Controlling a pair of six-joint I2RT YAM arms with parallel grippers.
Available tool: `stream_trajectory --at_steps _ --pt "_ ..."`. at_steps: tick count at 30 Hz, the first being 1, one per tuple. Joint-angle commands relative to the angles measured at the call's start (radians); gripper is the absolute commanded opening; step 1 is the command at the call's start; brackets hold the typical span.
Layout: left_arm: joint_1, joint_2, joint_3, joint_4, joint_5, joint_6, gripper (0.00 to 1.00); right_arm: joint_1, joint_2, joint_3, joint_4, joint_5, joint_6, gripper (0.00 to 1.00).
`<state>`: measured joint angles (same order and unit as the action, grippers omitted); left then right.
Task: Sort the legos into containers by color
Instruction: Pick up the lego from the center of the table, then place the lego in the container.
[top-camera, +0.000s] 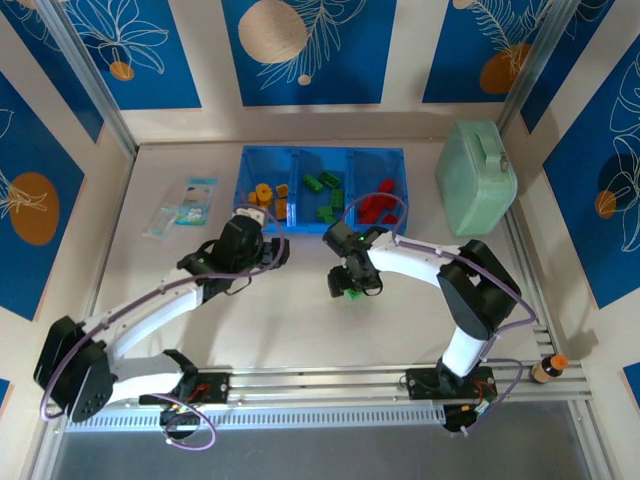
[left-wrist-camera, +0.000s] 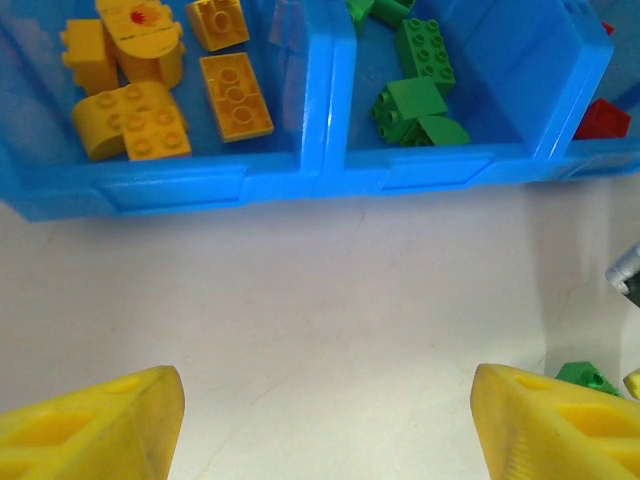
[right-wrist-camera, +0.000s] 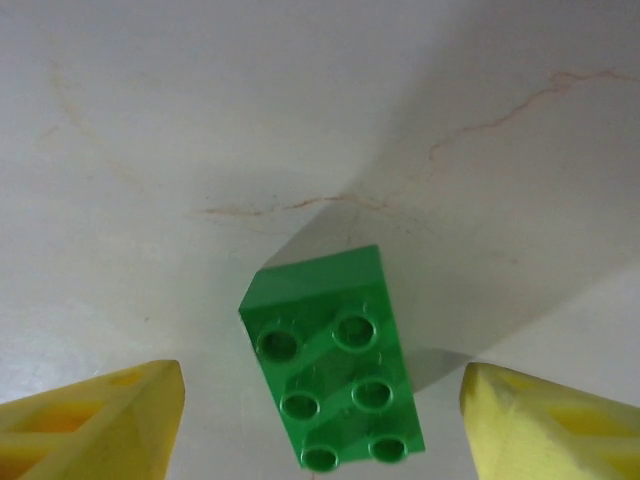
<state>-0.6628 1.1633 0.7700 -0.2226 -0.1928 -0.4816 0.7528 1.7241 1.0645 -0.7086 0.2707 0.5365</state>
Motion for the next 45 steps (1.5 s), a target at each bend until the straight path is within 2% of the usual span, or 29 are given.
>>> stream_trajectory --at_steps 1,4,9,12,20,33,35,36,38,41,45 --pt "-0.007 -0.074 -0.064 0.008 -0.029 -0.024 0.75 0.008 0.040 0.032 -0.035 0.012 -0.010 0.71" --pt "-0.007 -0.123 -0.109 -0.003 -0.037 -0.037 0.75 0.013 0.066 0.047 -0.039 0.018 -0.007 0.64" --pt "-0.007 -0.170 -0.157 -0.022 -0.045 -0.048 0.75 0.035 0.083 0.096 -0.075 0.046 0.000 0.38" --pt "-0.007 -0.192 -0.179 -0.027 -0.041 -0.061 0.74 0.040 0.081 0.156 -0.106 0.067 -0.003 0.30" --pt "-0.013 -0.283 -0.267 0.002 -0.013 -0.095 0.73 0.013 0.145 0.472 -0.210 0.108 -0.047 0.27" --pt "-0.024 -0.434 -0.334 -0.066 -0.022 -0.142 0.73 -0.107 0.475 1.072 -0.361 0.038 -0.084 0.27" --pt "-0.024 -0.436 -0.331 -0.071 -0.023 -0.140 0.73 -0.123 0.537 1.179 -0.398 0.008 -0.089 0.32" --pt "-0.025 -0.435 -0.329 -0.073 -0.023 -0.138 0.73 -0.128 0.563 1.228 -0.421 0.001 -0.090 0.39" --pt "-0.026 -0.433 -0.323 -0.075 -0.024 -0.134 0.73 -0.132 0.598 1.317 -0.461 0.000 -0.093 0.71" --pt "-0.026 -0.435 -0.315 -0.083 -0.036 -0.126 0.73 -0.127 0.555 1.300 -0.443 0.006 -0.095 0.76" --pt "-0.026 -0.436 -0.304 -0.091 -0.055 -0.112 0.73 -0.131 0.424 1.136 -0.354 0.004 -0.098 0.76"
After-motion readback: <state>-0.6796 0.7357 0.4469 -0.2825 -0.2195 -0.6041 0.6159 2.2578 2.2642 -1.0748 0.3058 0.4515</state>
